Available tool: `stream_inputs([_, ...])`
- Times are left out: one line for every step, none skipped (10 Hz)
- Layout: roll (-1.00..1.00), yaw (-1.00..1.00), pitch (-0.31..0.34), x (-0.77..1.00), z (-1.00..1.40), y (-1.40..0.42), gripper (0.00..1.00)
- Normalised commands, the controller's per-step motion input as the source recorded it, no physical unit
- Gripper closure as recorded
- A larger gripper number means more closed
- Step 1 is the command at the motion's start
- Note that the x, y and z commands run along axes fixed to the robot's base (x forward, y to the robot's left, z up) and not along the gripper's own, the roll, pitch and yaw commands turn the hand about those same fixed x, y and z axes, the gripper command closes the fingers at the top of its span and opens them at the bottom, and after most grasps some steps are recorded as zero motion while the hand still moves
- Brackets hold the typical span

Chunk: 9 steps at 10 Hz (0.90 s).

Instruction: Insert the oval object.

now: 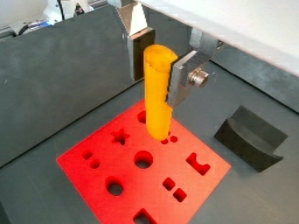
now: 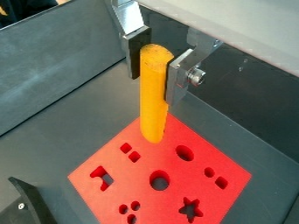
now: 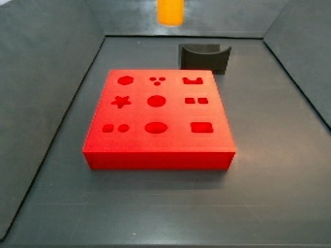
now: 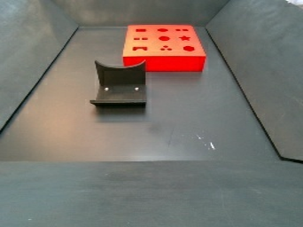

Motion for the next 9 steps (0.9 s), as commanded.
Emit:
stream_inputs([0.04, 0.2, -0.011, 0.02, -0.35, -0.23, 1.0])
stream_inputs([0.1, 0.37, -0.027, 0.05, -0.59, -0.43, 1.0])
stream_inputs([0.1, 0.54, -0.043, 0.09, -0.71, -0.43, 1.0])
stream_inputs([0.08, 0.64, -0.044, 0.1, -0.72, -0.37, 1.0])
stream_inputs([0.07, 0.7, -0.056, 0.09, -0.69, -0.33, 1.0])
stream_inputs([0.06, 0.77, -0.076, 0.05, -0.65, -0.29, 1.0])
stream_inputs([0.04, 0.75, -0.05, 0.15, -0.53, -0.27, 1.0])
stream_inputs([0.0, 0.64, -0.007, 0.17, -0.48, -0.18, 1.0])
stream_inputs([-0.2, 0.0, -0.043, 0.0, -0.38, 0.0, 1.0])
